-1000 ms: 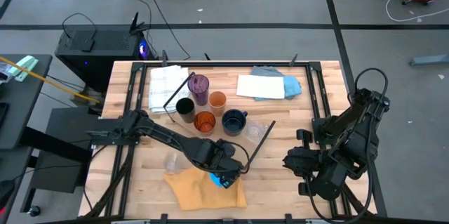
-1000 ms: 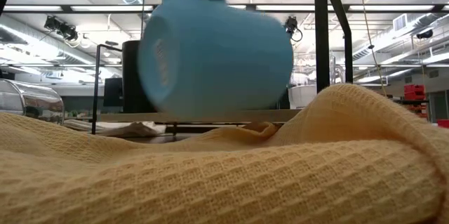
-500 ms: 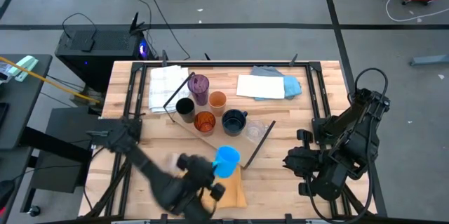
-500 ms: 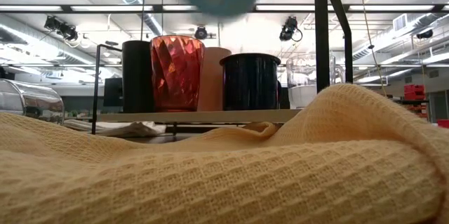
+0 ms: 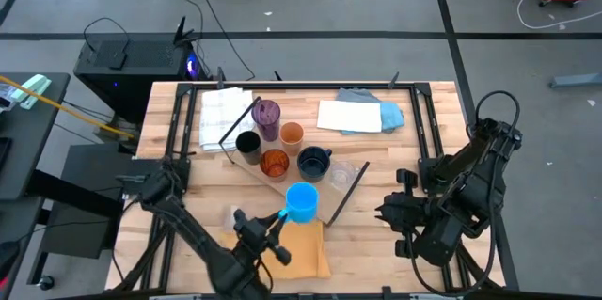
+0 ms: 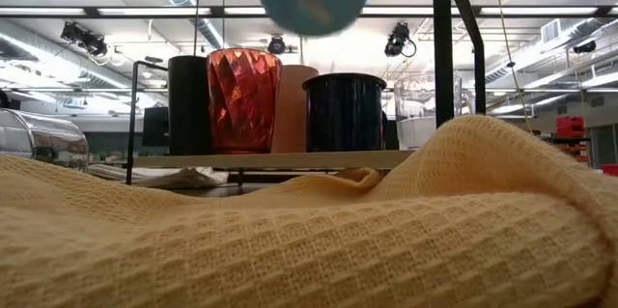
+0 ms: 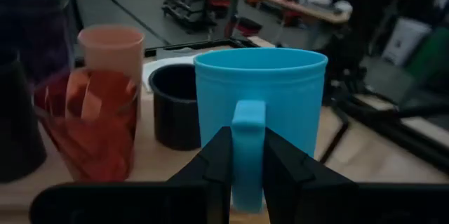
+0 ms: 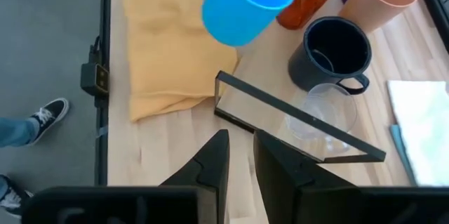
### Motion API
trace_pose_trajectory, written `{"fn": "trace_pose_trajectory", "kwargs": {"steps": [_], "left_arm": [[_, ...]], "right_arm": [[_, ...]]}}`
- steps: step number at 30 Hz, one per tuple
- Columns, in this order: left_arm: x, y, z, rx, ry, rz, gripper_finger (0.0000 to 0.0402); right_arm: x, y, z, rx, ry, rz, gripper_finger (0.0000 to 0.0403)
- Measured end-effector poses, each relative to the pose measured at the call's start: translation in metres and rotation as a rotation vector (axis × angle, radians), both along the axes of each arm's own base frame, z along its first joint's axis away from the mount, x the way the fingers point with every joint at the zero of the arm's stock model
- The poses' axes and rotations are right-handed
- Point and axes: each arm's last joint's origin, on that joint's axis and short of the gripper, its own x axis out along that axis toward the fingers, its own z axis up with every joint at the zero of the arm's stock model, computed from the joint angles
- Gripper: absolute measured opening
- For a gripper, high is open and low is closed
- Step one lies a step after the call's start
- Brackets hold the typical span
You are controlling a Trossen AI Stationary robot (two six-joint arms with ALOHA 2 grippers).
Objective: Stack small to large cups/mugs on shelf
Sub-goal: Put the blue mug on the shelf
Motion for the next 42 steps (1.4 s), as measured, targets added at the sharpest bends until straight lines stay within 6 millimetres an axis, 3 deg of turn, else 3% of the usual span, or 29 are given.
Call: {"fn": "trace_pose_trajectory", "kwargs": {"steps": [6, 11, 21, 26, 33, 42], "left_arm": [[-0.002, 0.013, -0.039, -0.009, -0.032, 0.04, 0.0056], [0.001, 0.024, -0.06, -0.016, -0.033, 0.068, 0.0056], [0.014, 0.037, -0.067, 0.138, 0.059, 0.061, 0.0056], [0.014, 0.039, -0.069, 0.215, 0.002, 0.049, 0.0056], [0.006, 0.047, -0.101, 0.164, -0.059, 0.062, 0.0056], [0.002, 0.05, -0.111, 0.152, -0.017, 0.063, 0.0056]], "right_arm": [[0.0, 0.0, 0.0, 0.021, -0.001, -0.022, 0.0073], [0.0, 0.0, 0.0, 0.023, -0.001, -0.025, 0.0073], [0.004, -0.004, 0.0, 0.019, -0.001, -0.042, 0.0073], [0.007, -0.007, 0.0, 0.018, -0.001, -0.058, 0.0073], [0.009, -0.009, 0.0, 0.012, 0.001, -0.058, 0.0073], [0.009, -0.009, 0.0, 0.012, 0.001, -0.058, 0.0073]]}}
